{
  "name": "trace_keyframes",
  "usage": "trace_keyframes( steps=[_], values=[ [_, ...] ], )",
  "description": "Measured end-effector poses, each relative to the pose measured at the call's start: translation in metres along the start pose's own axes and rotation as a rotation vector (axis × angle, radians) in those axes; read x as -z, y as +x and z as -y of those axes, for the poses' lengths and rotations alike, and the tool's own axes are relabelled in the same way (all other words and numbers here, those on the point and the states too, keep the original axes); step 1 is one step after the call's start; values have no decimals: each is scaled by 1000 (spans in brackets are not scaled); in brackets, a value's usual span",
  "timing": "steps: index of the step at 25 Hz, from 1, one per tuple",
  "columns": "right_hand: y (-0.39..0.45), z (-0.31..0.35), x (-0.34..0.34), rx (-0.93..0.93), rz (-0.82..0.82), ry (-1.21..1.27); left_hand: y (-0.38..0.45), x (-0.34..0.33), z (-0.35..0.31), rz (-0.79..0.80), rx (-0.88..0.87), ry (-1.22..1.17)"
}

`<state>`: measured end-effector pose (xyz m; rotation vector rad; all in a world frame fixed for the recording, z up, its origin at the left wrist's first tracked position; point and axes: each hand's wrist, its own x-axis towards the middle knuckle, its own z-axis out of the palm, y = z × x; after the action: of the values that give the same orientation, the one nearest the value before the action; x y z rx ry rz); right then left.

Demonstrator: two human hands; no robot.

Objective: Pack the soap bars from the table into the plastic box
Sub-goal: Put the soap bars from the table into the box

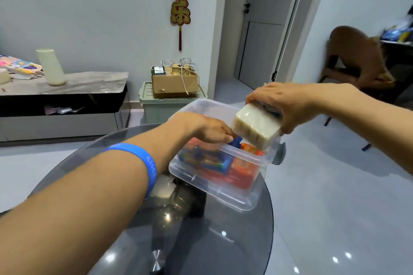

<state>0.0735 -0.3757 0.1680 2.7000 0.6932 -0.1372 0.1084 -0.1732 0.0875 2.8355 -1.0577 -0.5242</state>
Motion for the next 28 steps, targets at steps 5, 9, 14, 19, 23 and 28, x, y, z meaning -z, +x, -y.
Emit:
trace_keyframes(
  steps=[5,9,14,19,23,28],
  values=[
    [25,-2,-8,86,75,-132,23,-10,14,78,36,37],
    [45,7,-14,113,113,-258,29,-17,20,5,48,78],
    [43,13,-17,137,176,-369,25,-17,18,-135,8,0],
    [47,34,-24,190,191,-291,21,-19,16,-146,68,-40],
    [50,36,-34,16,280,81,17,-18,16,-132,114,-92],
    [34,27,-63,-158,243,593,3,-32,25,-615,79,-333]
  ],
)
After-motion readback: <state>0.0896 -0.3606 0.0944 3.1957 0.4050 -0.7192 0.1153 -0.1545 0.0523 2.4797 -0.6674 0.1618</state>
